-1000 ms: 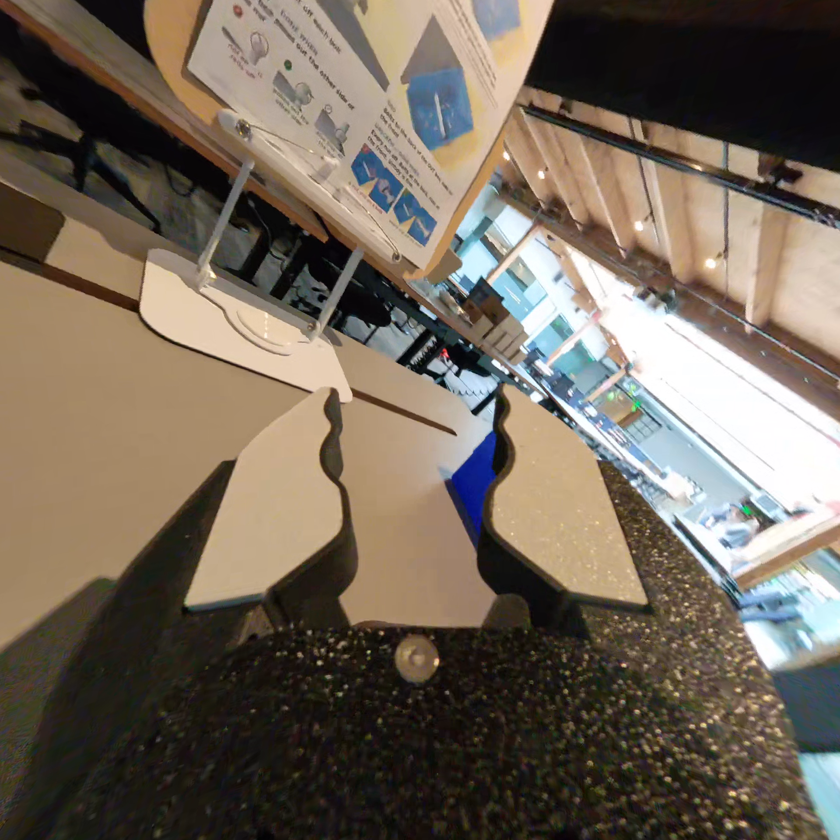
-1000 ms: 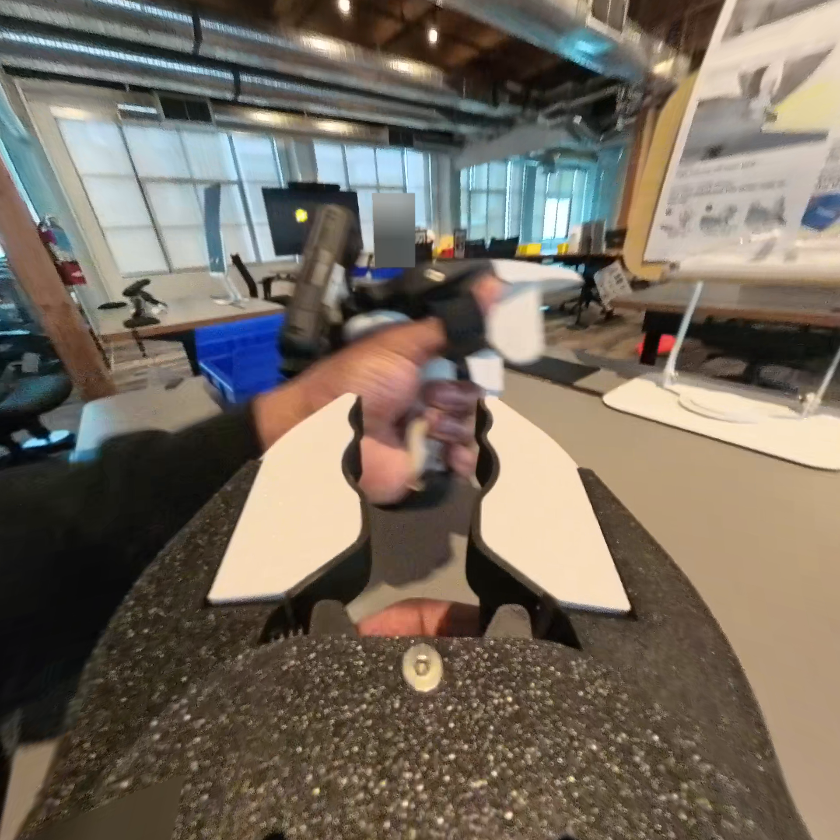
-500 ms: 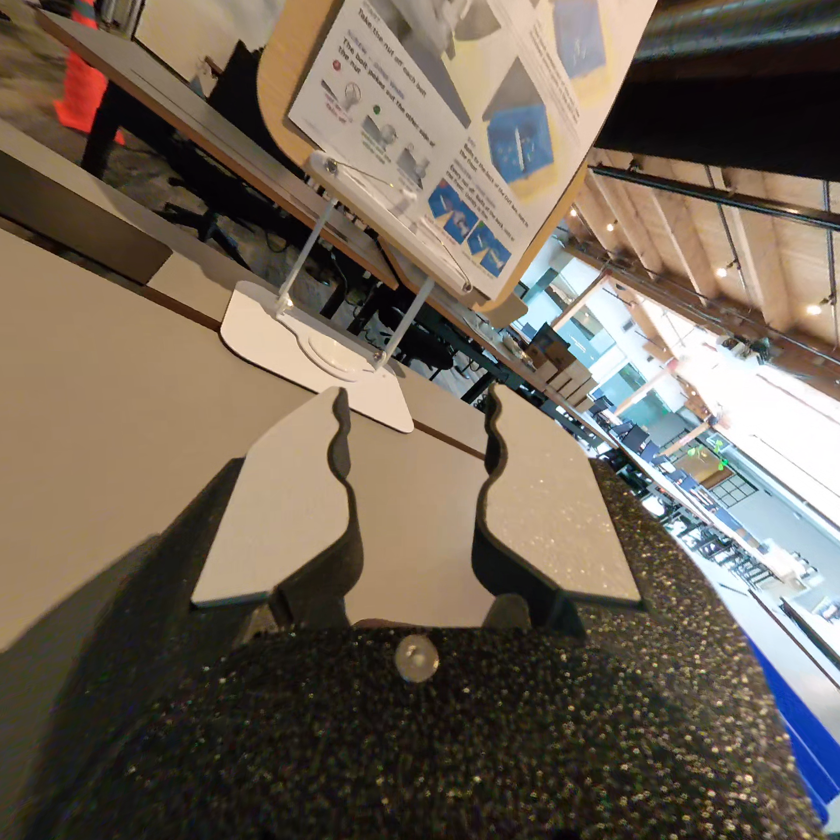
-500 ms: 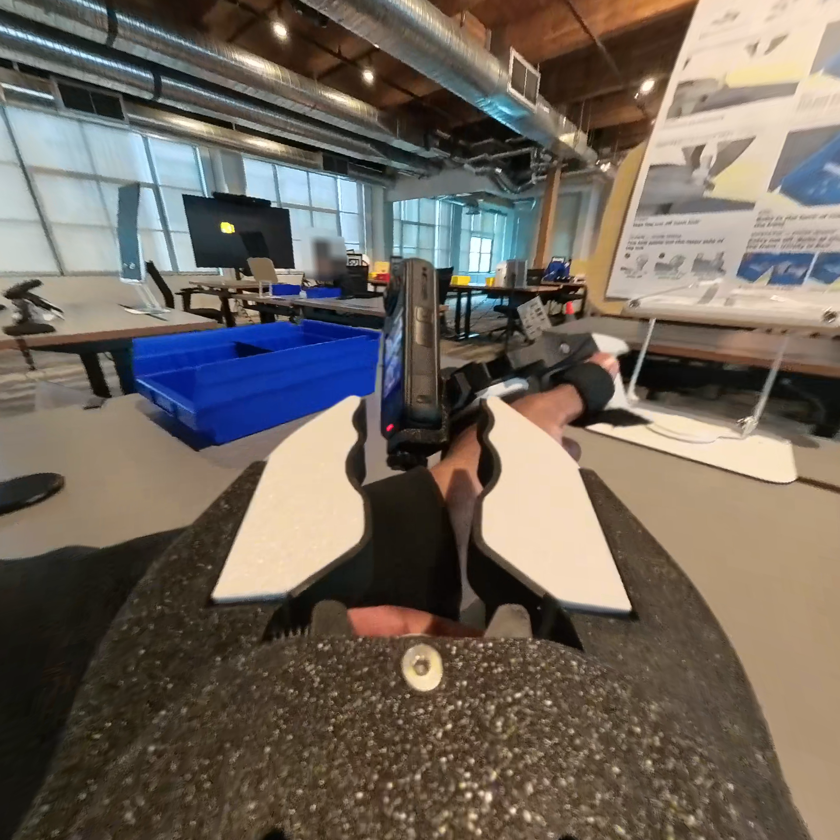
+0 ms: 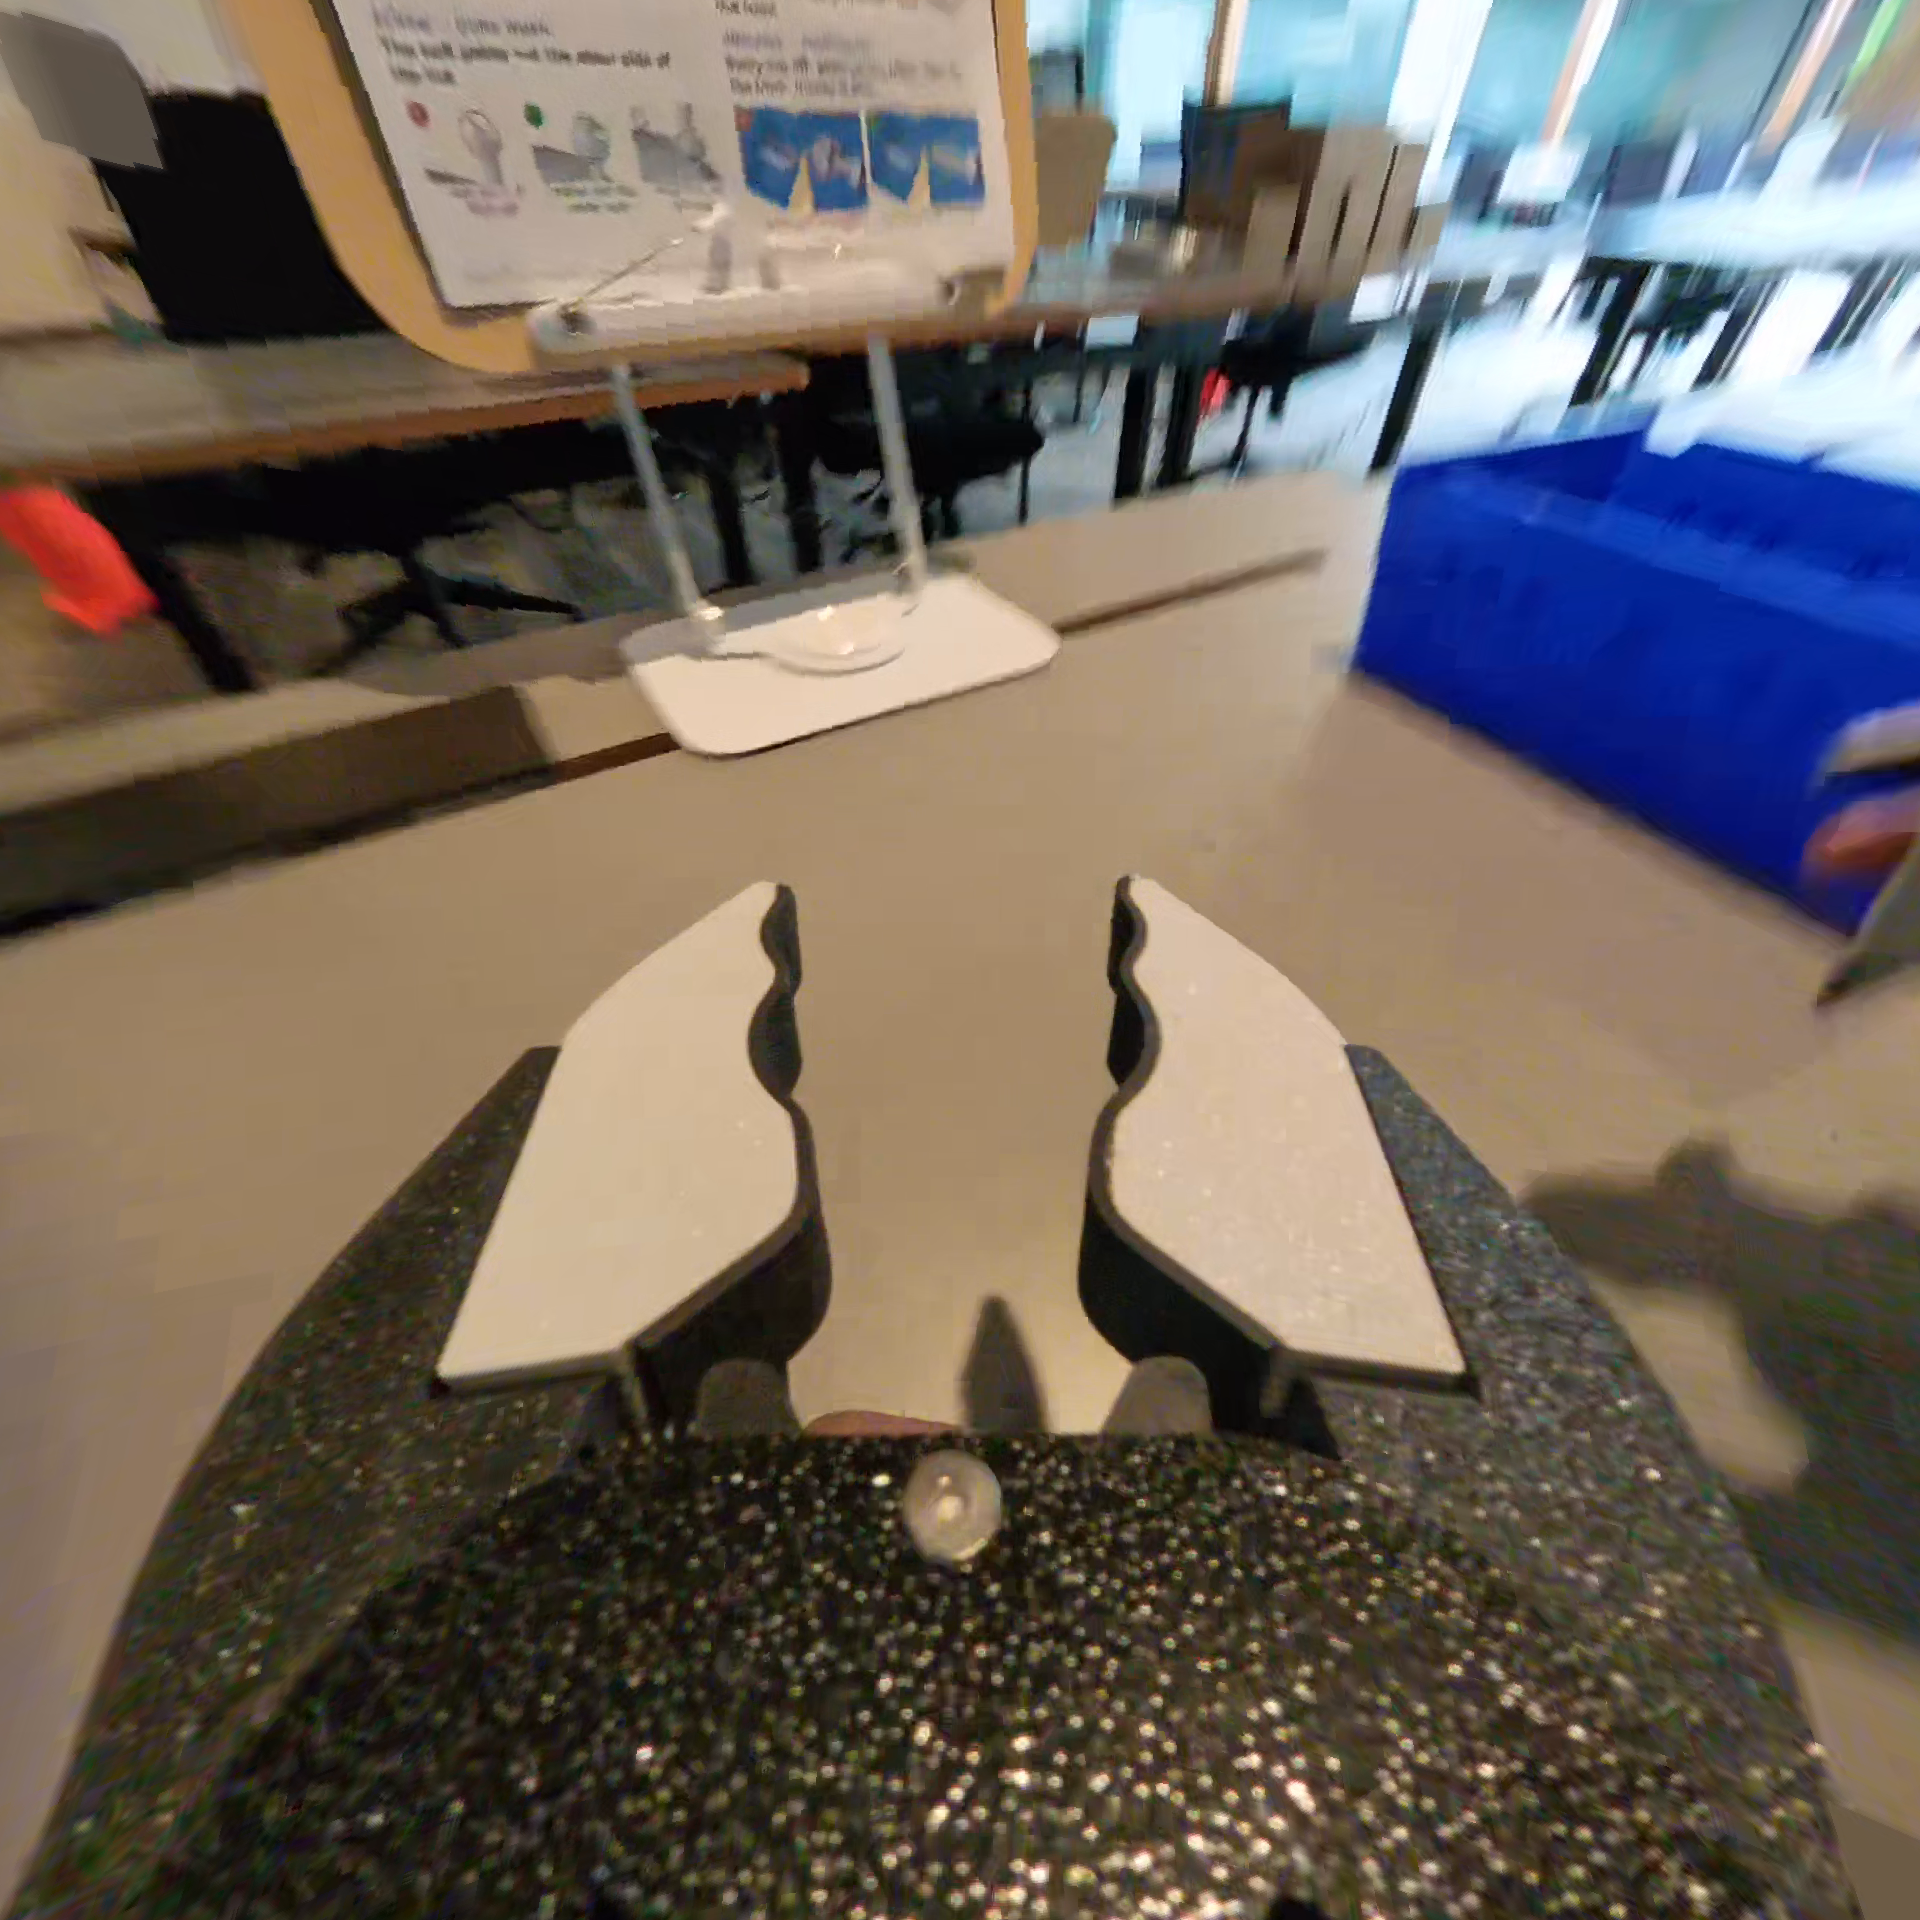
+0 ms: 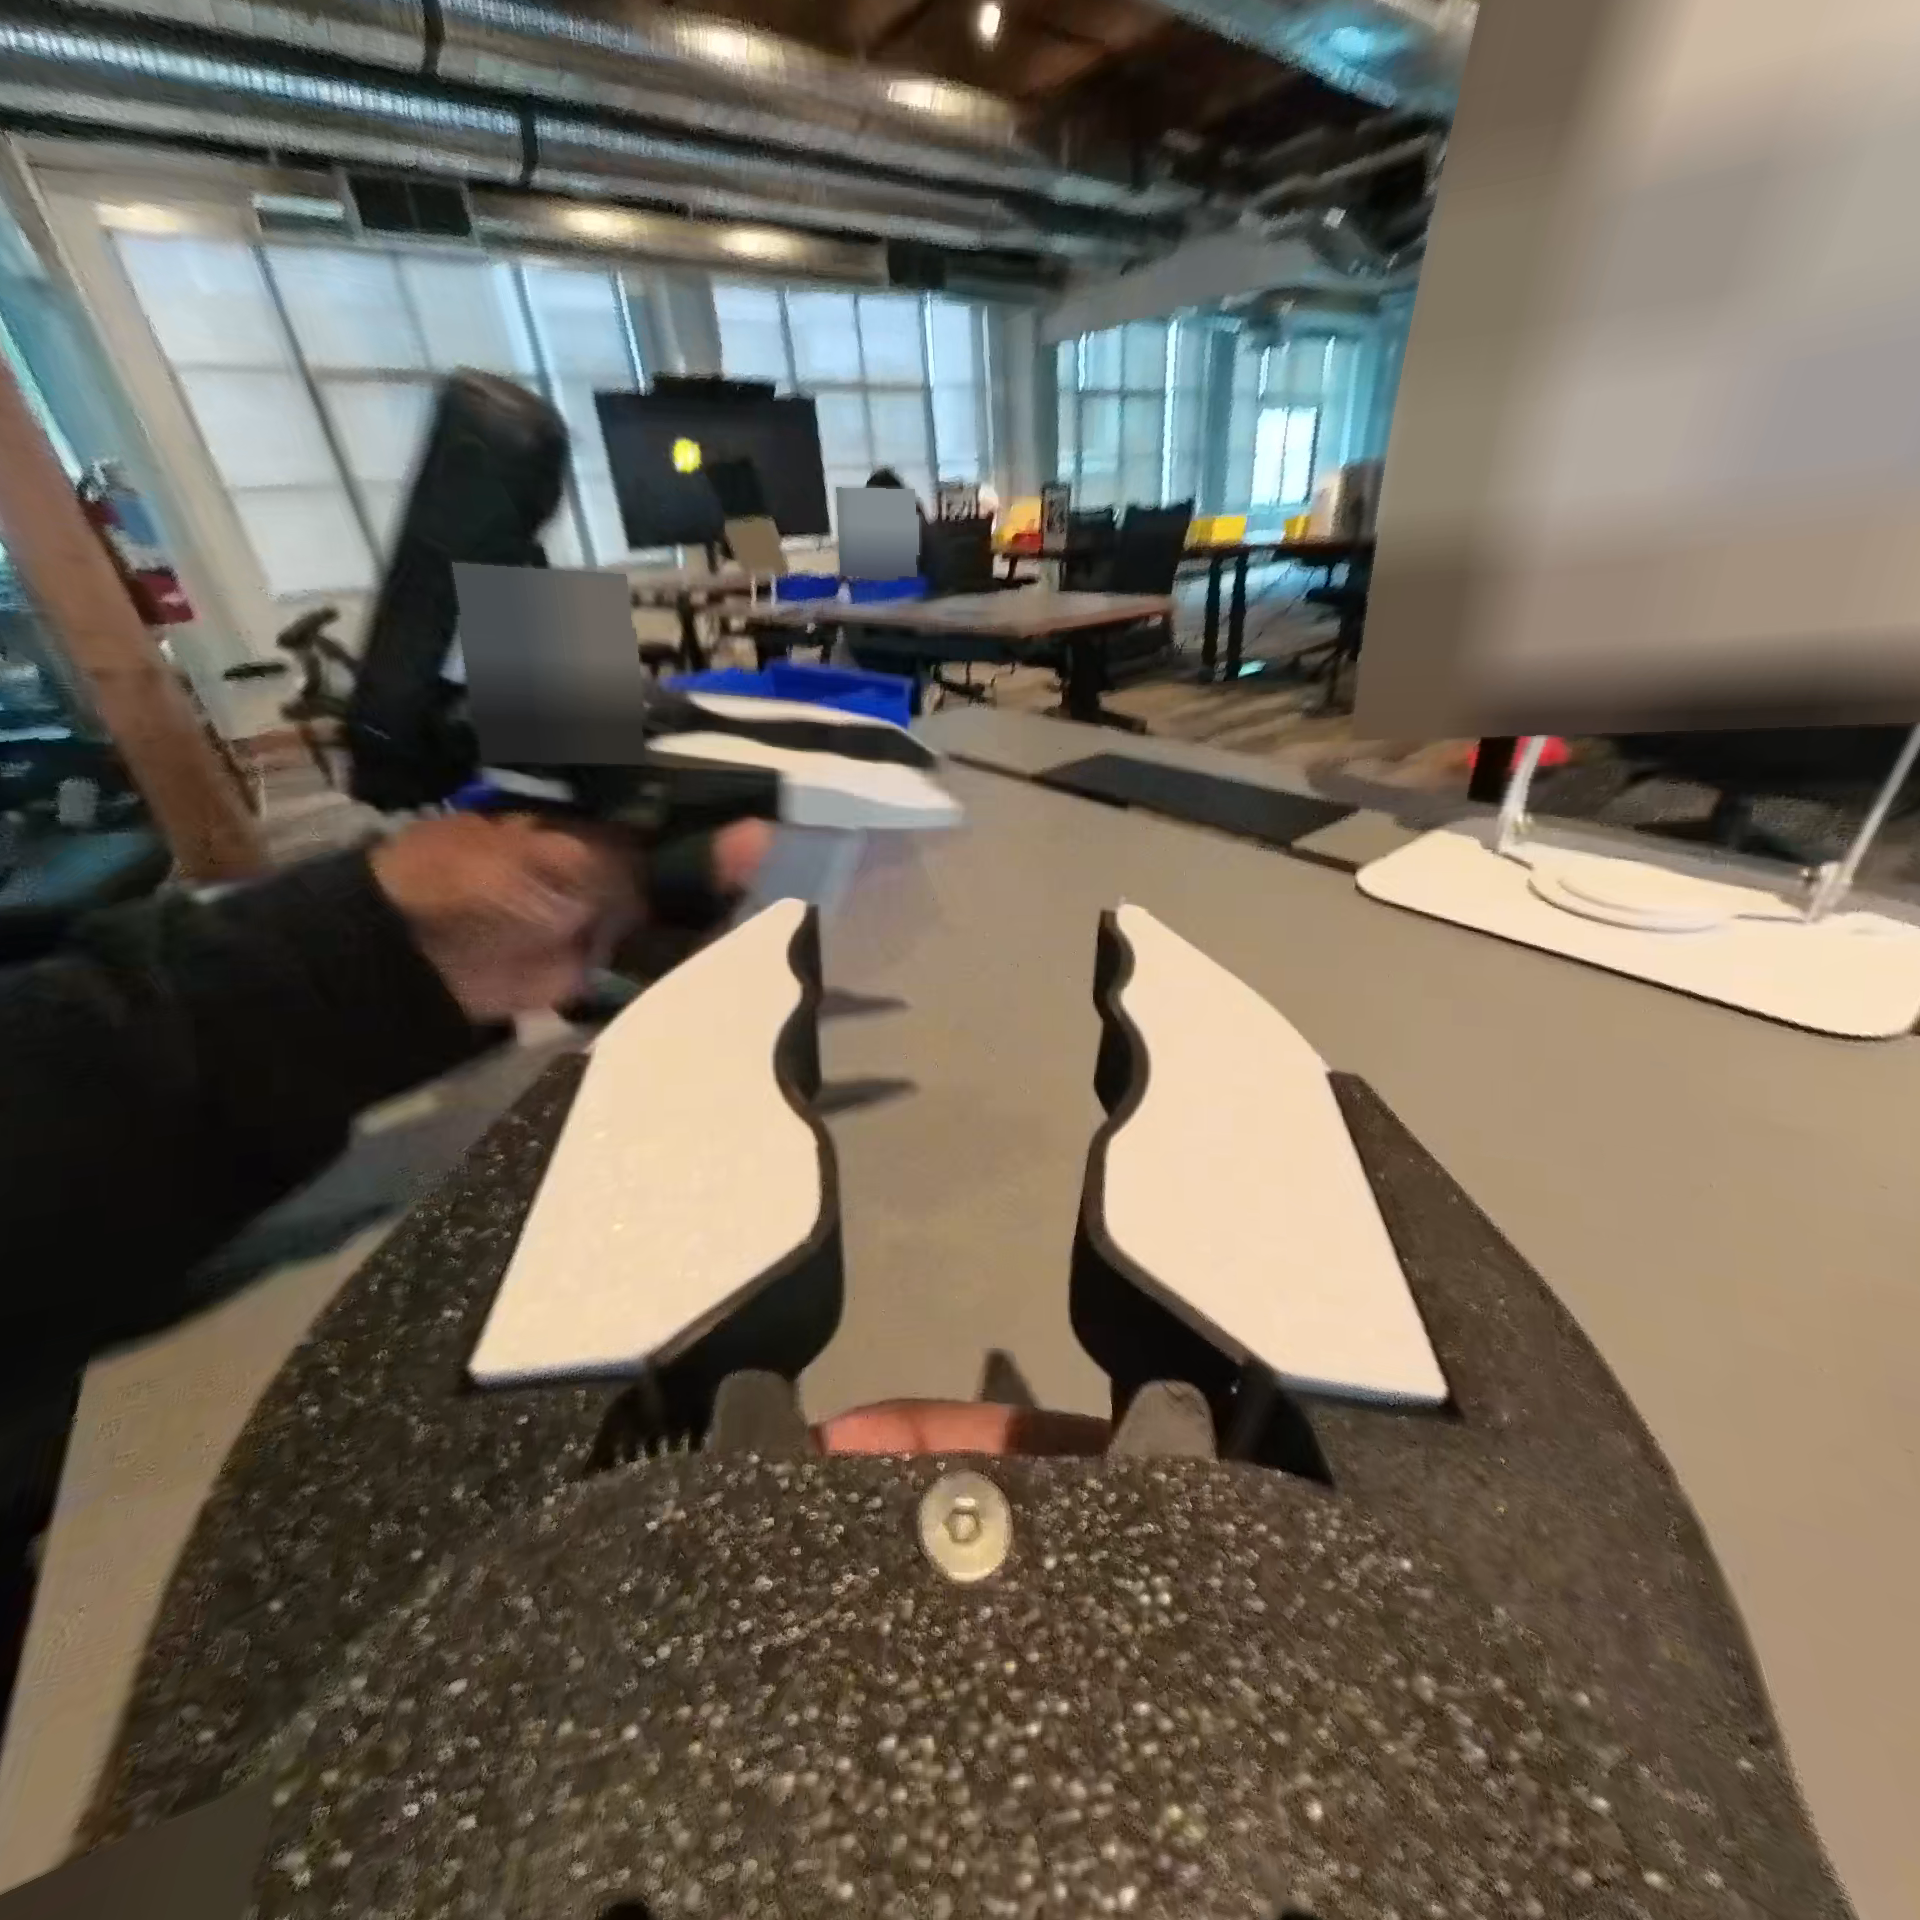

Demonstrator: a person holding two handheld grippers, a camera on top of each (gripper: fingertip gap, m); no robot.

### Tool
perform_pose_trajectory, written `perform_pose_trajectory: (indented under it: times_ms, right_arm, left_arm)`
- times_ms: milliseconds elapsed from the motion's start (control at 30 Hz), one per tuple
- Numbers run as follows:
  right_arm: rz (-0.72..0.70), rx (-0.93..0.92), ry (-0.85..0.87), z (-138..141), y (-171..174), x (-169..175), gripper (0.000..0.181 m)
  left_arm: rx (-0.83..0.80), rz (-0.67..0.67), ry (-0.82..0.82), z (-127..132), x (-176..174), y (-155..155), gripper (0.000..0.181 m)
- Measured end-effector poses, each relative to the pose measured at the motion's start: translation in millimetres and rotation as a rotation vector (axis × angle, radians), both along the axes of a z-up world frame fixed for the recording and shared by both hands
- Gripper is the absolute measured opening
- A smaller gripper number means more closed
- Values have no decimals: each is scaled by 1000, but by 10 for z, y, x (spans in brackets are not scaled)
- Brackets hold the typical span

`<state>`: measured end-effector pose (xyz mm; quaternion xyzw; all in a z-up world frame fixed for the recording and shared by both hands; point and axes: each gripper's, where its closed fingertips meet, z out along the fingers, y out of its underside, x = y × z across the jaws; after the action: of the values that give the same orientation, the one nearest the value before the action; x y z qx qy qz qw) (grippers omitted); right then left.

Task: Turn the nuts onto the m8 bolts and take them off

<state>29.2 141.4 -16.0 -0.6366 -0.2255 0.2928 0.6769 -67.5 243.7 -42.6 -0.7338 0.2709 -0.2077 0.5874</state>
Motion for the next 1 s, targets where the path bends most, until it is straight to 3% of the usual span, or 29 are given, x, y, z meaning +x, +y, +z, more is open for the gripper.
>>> perform_pose_trajectory:
  times_ms: [100, 200, 300, 400, 500, 633, 833, 1000]
  right_arm:
    - [37, -106, -74, -63, 246, 299, 51]
    - [59, -230, -81, -162, 591, 442, 53]
    - [45, -282, -90, -383, 784, 414, 54]
    - [24, -209, -109, -512, 704, 356, 51]
    - [22, -143, -165, -518, 583, 359, 50]
    - [12, -133, -118, -466, 550, 483, 48]
    - [-15, -161, -85, -490, 561, 634, 47]
    - [-18, -156, -100, -487, 550, 621, 47]
  left_arm:
    - [-27, -124, 172, -74, -183, -173, 52]
    - [-43, -290, 275, -242, 207, -355, 50]
    - [42, -438, 465, -570, 693, -403, 46]
    - [182, -578, 616, -794, 966, -314, 41]
    - [145, -724, 608, -892, 1149, -301, 30]
    - [93, -859, 688, -1062, 1281, -324, 25]
    - [-6, -895, 730, -1169, 1244, -356, 18]
    - [-17, -859, 782, -1141, 1073, -474, 26]
